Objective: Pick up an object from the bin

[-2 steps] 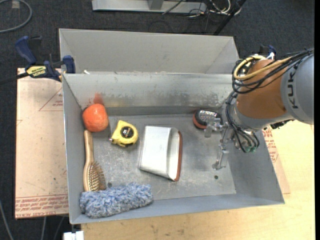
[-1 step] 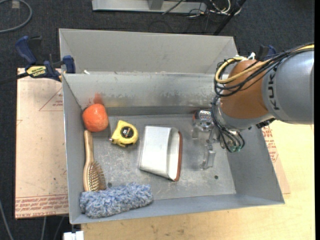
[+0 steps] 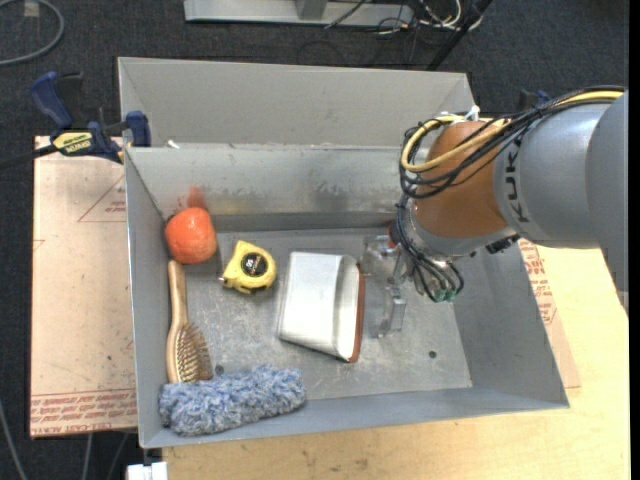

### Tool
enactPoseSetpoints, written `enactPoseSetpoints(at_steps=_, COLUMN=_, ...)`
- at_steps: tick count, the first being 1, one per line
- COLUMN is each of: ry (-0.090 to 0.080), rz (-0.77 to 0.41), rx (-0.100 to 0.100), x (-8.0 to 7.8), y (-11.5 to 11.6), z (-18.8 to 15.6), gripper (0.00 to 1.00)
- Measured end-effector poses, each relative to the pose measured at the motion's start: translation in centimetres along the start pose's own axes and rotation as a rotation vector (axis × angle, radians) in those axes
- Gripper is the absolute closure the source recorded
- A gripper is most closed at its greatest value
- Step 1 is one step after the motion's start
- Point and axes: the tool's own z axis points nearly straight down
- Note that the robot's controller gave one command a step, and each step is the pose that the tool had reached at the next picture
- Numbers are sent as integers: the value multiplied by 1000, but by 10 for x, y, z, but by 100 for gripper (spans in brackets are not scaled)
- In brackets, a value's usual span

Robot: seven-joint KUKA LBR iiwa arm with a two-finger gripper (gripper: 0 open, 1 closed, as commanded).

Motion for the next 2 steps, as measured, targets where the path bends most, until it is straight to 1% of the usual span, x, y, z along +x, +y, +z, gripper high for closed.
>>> enactPoseSetpoints(at_steps=1, ry=6, rz=77, rx=6, x=-21, y=22, z=0, gripper=0)
enactPoseSetpoints(at_steps=2, ry=10, rz=78, rx=1, x=-18, y=12, z=-44, gripper=0)
